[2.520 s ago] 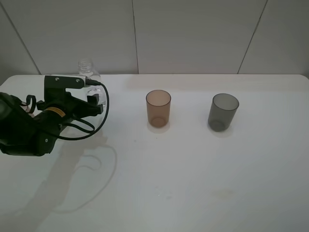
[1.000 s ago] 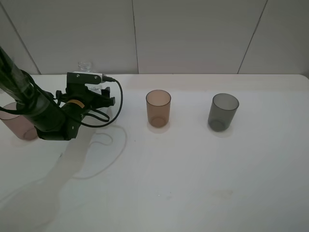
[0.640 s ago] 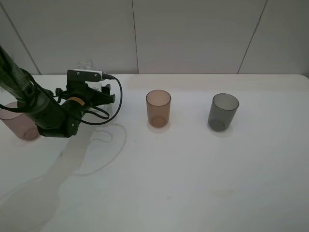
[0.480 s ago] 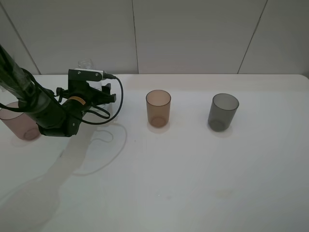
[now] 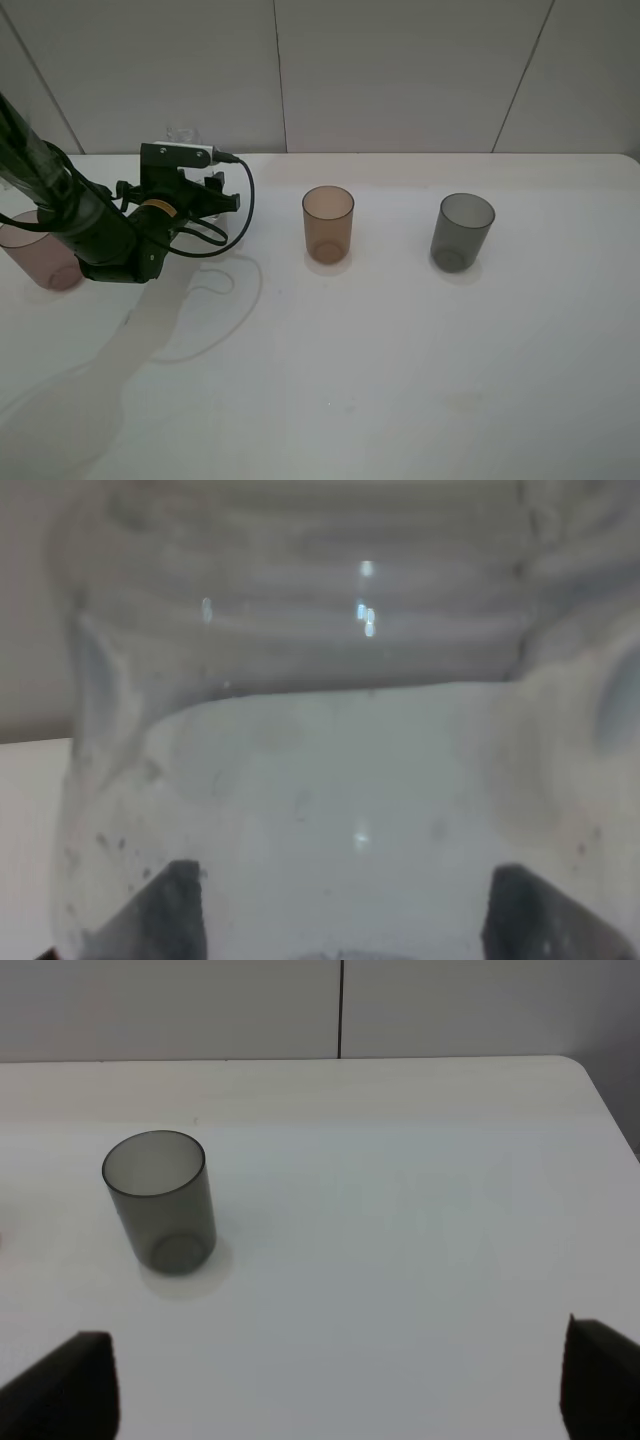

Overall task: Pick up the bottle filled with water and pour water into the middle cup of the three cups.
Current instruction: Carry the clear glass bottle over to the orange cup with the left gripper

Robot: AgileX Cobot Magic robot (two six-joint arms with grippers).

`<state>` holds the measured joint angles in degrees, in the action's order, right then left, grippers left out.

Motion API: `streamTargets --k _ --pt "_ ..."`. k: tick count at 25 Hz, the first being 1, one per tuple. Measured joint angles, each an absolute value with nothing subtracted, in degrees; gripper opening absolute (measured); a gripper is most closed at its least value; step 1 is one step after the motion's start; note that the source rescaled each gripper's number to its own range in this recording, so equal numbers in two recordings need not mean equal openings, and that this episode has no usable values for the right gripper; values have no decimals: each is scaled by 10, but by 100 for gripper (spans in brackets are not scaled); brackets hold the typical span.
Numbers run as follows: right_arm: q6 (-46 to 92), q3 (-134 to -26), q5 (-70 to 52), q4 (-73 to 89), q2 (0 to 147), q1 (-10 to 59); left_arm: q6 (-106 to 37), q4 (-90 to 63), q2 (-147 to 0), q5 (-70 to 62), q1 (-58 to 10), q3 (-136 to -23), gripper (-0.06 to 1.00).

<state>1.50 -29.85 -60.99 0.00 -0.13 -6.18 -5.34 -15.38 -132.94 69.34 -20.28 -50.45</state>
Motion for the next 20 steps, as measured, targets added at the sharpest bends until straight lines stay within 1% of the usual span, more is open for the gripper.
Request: streamTargets --k 8,11,20 --pt "15 -298 -610 0 -1 -62 -54 -137 -1328 692 -203 -504 1" --pt "15 -298 -610 0 -1 -62 -70 -134 -1308 671 -203 -503 1" --pt "15 -298 -610 0 -1 -62 -184 -109 -1153 414 -229 -502 1"
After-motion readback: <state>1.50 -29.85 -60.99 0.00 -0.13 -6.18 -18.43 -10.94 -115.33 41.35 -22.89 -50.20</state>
